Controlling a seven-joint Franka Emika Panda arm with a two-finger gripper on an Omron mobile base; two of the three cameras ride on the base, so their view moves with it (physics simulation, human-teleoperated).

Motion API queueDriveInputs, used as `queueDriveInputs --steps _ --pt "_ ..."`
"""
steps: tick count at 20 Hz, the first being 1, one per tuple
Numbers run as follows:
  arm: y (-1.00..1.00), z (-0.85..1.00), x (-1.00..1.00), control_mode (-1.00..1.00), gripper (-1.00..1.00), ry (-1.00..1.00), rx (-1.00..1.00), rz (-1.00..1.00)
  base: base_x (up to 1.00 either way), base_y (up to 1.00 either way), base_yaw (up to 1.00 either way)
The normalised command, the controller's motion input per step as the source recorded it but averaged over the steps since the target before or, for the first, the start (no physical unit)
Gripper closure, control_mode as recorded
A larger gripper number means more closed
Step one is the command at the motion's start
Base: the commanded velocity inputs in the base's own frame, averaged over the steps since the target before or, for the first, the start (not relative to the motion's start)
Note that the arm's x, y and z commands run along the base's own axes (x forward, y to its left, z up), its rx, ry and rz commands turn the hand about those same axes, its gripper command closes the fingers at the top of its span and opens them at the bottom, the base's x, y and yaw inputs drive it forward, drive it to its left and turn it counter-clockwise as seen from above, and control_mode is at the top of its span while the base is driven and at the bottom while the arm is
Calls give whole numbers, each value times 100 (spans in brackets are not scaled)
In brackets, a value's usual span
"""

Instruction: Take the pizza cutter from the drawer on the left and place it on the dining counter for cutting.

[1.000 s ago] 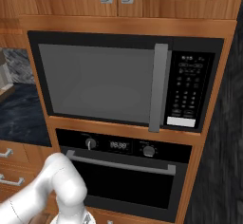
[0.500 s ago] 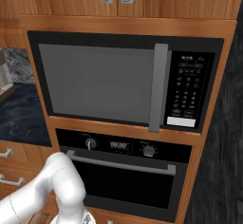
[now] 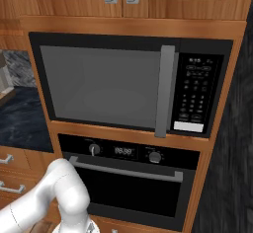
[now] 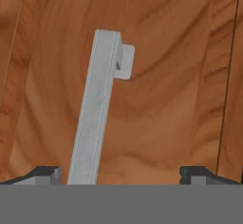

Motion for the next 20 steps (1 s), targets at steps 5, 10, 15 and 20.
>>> queueDriveInputs --steps 5,10,15,20 --pt "-21 -35 0 -100 -100 -9 0 0 0 0 0" --pt "-24 -42 0 -100 -100 -9 0 0 0 0 0" --pt "-13 -17 7 -100 -100 -5 0 0 0 0 0" --pt "-4 -25 18 -100 -100 -1 0 0 0 0 0"
